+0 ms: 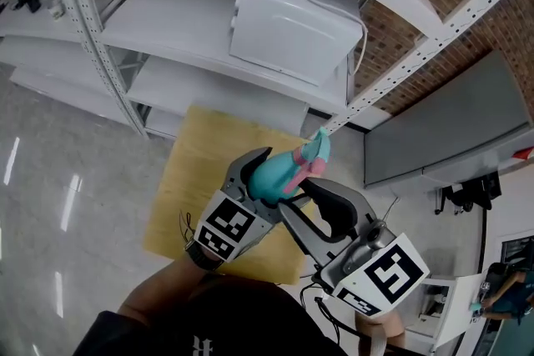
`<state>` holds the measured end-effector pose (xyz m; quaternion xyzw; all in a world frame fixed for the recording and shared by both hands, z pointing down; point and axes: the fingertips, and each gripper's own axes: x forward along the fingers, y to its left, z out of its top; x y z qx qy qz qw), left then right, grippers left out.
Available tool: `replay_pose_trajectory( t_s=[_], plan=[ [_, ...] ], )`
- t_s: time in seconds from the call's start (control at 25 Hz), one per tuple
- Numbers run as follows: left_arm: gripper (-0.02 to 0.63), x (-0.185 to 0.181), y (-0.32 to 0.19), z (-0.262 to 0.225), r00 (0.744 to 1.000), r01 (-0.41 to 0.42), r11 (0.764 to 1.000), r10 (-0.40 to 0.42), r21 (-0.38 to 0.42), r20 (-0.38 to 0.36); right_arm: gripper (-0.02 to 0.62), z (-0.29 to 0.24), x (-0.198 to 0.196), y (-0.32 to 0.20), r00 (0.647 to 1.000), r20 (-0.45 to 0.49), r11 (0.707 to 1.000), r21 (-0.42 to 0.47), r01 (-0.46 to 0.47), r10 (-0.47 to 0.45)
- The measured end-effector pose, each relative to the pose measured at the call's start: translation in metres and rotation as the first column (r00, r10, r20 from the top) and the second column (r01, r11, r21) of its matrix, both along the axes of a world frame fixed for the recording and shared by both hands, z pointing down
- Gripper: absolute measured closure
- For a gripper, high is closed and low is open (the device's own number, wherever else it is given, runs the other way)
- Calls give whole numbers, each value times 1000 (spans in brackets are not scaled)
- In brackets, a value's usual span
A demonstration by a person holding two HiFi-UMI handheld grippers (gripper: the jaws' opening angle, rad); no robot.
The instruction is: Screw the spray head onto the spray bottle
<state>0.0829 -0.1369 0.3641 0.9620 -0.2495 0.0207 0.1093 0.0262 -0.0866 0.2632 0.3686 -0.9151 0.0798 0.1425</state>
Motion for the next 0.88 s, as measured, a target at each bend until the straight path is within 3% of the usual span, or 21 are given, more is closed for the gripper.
replay_pose_trajectory(
  t_s=[0.12,0.2,0.44,0.56,0.72,0.8,0.88],
  plan=[
    [149,2,3,-3,998,-30,999,28,-26,-56,469,11,-10,0,997,-68,1000,-8,23,-24],
    [149,4,4,-7,996,-51,998,49,-27,-74,469,8,-6,4,999,-36,999,-5,31,-31],
    [149,-5,11,-7,998,-69,998,69,13,2,469,-17,47,-14,992,113,997,37,-63,58],
    [149,-2,19,0,995,-89,996,88,3,47,466,-12,46,-28,990,144,1000,2,6,-6],
    [149,5,26,3,991,-113,994,113,3,75,462,-5,37,-31,990,113,997,10,77,-78],
    [149,6,28,-1,991,-127,992,127,1,48,463,-7,37,-30,978,185,995,0,99,-98],
    [149,6,32,-5,988,-151,989,151,-4,9,465,-10,37,-28,942,310,989,-30,147,-131]
  ],
)
